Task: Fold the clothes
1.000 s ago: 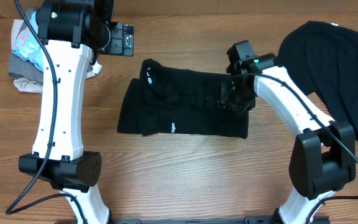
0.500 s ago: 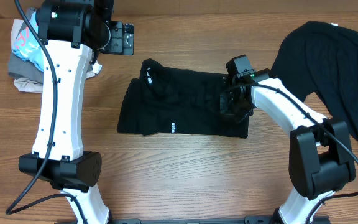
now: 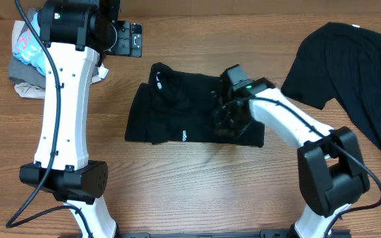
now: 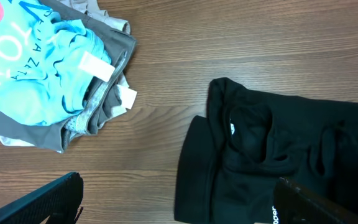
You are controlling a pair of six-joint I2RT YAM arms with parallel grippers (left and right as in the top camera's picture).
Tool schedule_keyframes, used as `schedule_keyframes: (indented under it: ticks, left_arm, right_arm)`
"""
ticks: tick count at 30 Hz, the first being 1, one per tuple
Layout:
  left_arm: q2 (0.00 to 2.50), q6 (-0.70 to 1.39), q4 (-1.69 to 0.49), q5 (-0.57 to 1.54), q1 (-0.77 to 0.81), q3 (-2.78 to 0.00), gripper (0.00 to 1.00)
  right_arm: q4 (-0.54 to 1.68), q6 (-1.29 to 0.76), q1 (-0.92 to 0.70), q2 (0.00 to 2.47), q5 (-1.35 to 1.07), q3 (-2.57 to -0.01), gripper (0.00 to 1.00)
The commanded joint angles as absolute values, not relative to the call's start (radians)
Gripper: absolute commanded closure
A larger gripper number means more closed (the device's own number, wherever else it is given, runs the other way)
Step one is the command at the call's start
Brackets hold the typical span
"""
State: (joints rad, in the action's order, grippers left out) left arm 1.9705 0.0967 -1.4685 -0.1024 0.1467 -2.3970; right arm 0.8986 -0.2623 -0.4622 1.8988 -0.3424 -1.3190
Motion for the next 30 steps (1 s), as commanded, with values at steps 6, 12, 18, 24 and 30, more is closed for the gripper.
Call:
schedule_keyframes:
  ticks: [6, 12, 18, 24, 30]
  left_arm:
    - [1.975, 0.078, -1.461, -0.115, 0.137, -2.403, 0.00]
    - [1.975, 0.077, -1.461, -0.115, 0.137, -2.403, 0.00]
    - [1.975, 0.077, -1.461, -0.115, 0.137, -2.403, 0.00]
    - [1.975, 0.077, -1.461, -0.115, 0.137, -2.403, 0.00]
    - [1.975, 0.077, -1.461, -0.115, 0.137, -2.403, 0.00]
  right_arm:
    - [0.894, -0.264, -0.522, 1.874, -0.395, -1.389, 0.60]
    - [0.963, -0.255, -0.484, 1.874, -0.282, -1.536, 0.55]
    - [0.971, -0.258, -0.432, 1.875, -0.105, -1.587, 0.42]
    - [0.960, -0.258, -0.402, 1.895, -0.042, -1.543, 0.40]
    - [0.931, -0.262, -0.402, 1.990, -0.087, -1.537, 0.41]
